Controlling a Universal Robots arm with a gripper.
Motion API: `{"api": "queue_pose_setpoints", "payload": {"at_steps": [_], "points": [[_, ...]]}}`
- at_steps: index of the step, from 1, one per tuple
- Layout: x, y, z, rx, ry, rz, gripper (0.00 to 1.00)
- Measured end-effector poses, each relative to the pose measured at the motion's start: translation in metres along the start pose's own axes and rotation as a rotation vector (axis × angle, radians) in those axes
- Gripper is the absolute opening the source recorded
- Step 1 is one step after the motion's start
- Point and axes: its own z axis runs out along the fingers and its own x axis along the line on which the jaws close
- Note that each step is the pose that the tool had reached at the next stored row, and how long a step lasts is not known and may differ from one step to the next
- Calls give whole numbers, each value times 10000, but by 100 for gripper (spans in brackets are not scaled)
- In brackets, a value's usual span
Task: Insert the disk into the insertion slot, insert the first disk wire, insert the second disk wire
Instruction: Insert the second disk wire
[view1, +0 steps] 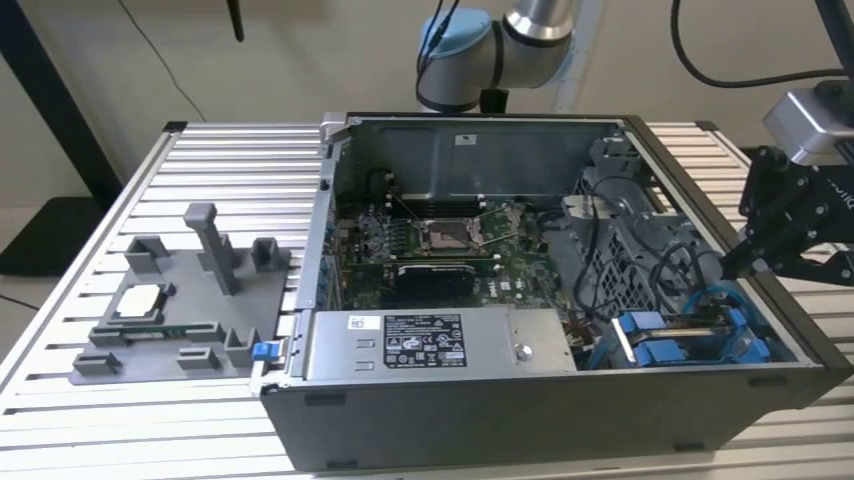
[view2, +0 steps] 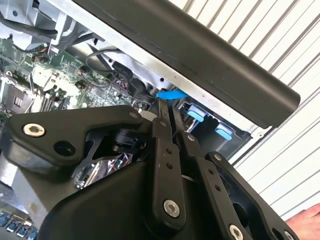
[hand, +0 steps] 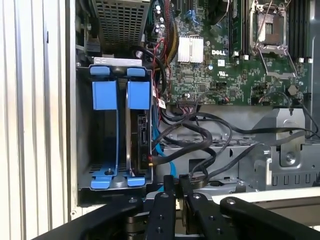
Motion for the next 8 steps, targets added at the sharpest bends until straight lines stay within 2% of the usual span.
{"api": "queue_pose_setpoints", "payload": {"at_steps": [8], "points": [[-18,41,-94,0,0,-1,0]]}}
